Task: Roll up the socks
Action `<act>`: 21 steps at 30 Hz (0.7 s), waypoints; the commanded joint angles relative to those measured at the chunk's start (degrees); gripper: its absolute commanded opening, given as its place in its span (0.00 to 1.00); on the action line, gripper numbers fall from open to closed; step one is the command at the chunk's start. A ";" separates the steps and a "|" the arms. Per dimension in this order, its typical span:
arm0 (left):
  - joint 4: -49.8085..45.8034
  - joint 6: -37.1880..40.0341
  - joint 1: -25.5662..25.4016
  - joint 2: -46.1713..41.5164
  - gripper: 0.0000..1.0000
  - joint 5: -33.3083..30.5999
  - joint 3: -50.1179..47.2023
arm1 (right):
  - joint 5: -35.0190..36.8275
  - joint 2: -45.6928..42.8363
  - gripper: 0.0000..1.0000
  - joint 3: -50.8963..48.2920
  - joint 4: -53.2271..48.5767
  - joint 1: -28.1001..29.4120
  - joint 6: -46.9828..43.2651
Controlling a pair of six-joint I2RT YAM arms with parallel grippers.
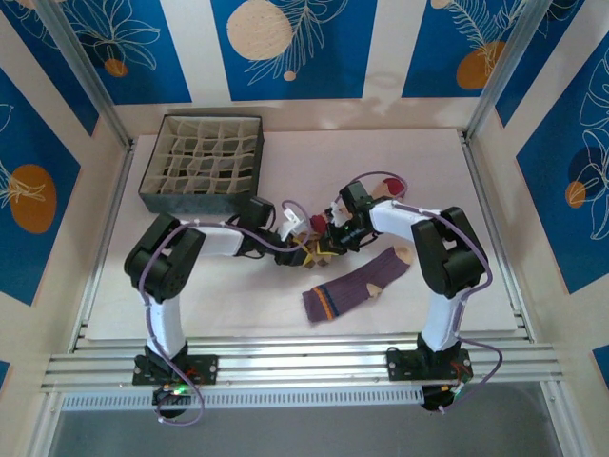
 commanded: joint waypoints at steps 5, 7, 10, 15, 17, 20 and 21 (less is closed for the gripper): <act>5.98 13.40 -2.58 -11.97 0.43 -9.76 -8.24 | 4.95 2.42 0.00 1.30 -7.66 0.64 -1.24; 9.11 16.02 -3.64 -14.77 0.43 -12.18 -11.21 | 5.00 2.68 0.00 1.94 -8.35 0.91 -1.47; 11.29 23.99 -7.85 -18.41 0.42 -20.39 -14.81 | 4.36 3.38 0.00 2.99 -9.44 1.13 -1.80; 17.83 34.96 -16.47 -19.26 0.39 -39.00 -18.86 | 3.91 4.44 0.00 4.29 -10.93 1.54 -2.18; 20.77 35.74 -17.82 -18.80 0.39 -41.19 -19.86 | 3.99 4.59 0.00 4.57 -11.44 1.53 -2.28; 22.54 35.98 -18.99 -17.83 0.40 -42.34 -20.03 | 4.29 4.37 0.00 4.55 -11.74 1.69 -2.14; 22.60 35.98 -19.18 -17.19 0.41 -42.92 -19.77 | 4.25 4.25 0.00 4.64 -11.88 1.62 -2.22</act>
